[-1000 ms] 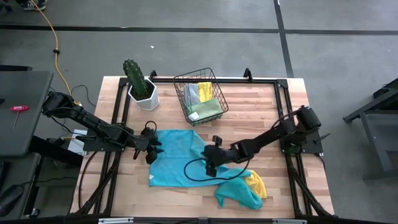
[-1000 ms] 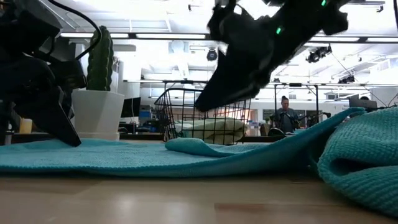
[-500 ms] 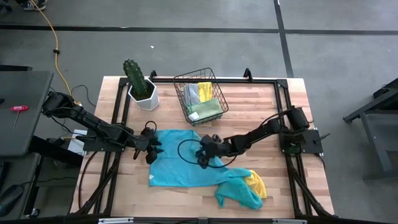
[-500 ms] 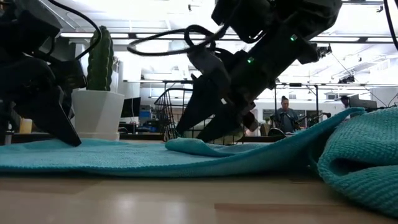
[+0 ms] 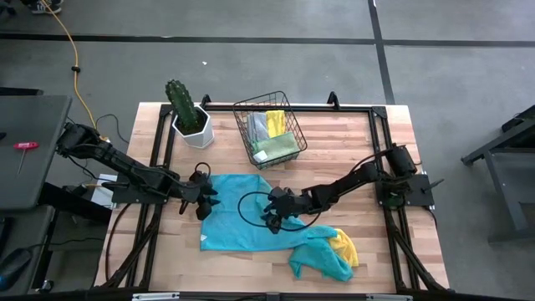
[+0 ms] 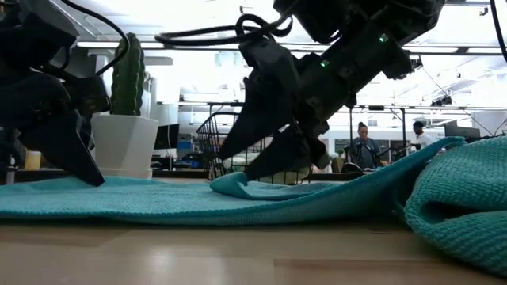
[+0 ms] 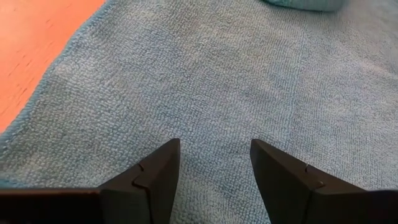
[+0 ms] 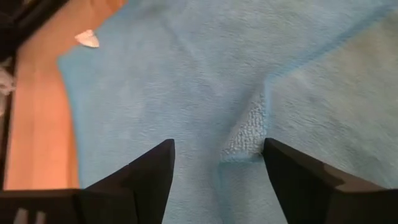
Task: Fold microfiber towels
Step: Fold the left blue microfiber cloth
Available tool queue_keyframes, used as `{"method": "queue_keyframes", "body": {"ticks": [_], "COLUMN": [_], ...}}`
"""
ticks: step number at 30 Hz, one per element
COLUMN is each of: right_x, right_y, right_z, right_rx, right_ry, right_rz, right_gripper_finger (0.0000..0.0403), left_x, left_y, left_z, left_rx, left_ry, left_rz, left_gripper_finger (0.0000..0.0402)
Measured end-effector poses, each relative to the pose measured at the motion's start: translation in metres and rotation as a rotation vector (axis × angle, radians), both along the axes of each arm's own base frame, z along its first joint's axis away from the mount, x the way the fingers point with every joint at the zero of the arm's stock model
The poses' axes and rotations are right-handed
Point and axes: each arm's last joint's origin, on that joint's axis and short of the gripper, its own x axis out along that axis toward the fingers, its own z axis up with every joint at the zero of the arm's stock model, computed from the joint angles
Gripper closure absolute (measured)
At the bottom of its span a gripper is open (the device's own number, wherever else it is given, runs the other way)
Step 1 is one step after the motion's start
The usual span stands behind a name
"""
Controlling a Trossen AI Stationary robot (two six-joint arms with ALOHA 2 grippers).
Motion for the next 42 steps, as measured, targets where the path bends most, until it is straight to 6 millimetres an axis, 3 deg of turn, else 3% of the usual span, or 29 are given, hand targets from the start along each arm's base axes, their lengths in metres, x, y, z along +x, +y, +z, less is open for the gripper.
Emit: {"method": "queue_keyframes", "body": {"ticks": [10, 19, 42], "right_x": [-0.0022, -0.0052, 0.0003], "right_y": [-0.0017, 0.0067, 0.001], "right_z": [-0.0027, -0.0039, 0.0009], "right_rx": [0.07, 0.149, 0.157], "right_ry": [0.024, 0.04, -0.041], "right_rz": [-0.149, -0.183, -0.259], "right_gripper_finger": [0.0178, 0.0179, 0.0179], "left_x": [0.0, 0.0, 0.0], "left_y": [0.0001, 0.0001, 0.0001], "left_z": [0.0, 0.0, 0.0], "left_rx": [0.002, 0.002, 0.002], "left_ry": [0.0, 0.0, 0.0], "left_rz": [0.002, 0.002, 0.002], "left_gripper_finger": [0.0216, 0.0216, 0.0216]}}
